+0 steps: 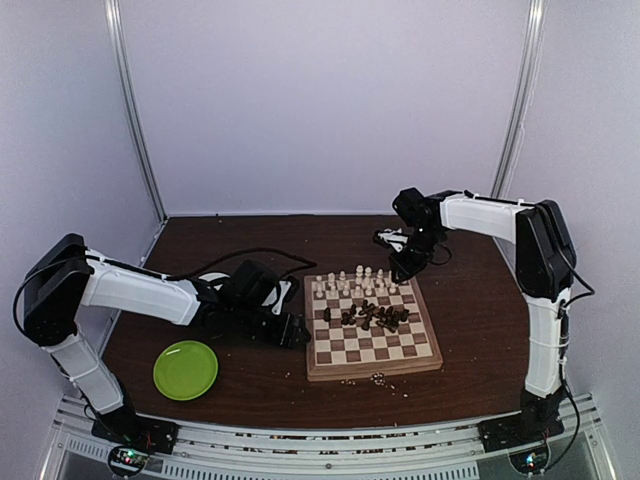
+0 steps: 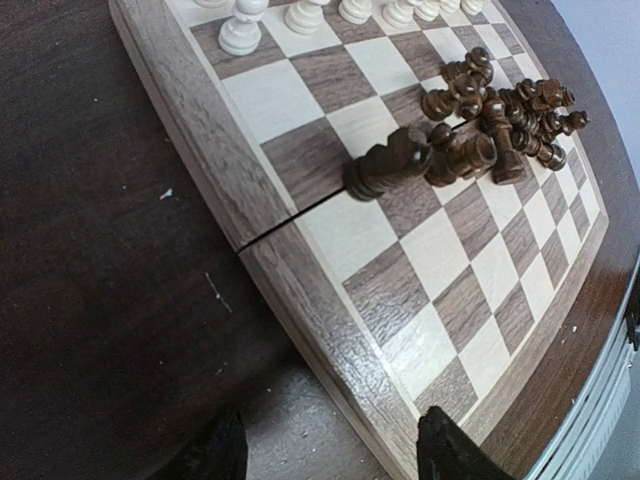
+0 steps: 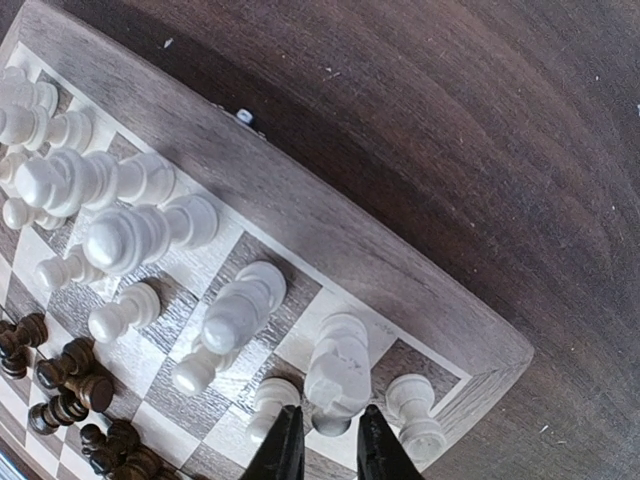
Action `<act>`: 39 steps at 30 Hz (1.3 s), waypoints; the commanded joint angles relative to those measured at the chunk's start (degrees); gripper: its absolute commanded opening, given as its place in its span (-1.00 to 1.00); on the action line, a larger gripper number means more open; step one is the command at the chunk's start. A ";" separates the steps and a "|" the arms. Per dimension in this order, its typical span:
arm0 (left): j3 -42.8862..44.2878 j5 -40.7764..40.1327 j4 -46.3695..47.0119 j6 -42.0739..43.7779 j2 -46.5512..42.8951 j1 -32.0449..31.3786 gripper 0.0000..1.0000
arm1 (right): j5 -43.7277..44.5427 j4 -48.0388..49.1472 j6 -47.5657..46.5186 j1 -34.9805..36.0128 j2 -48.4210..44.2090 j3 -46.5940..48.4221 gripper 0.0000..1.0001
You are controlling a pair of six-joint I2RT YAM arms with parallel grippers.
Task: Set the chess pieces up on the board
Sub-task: Pick up the pawn from the chessboard, then place the pawn on a2.
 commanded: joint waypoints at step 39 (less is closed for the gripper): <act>-0.03 0.52 3.49 -0.99 2.09 -0.99 0.19 | 3.17 1.85 0.14 0.17 -5.35 -7.03 -0.87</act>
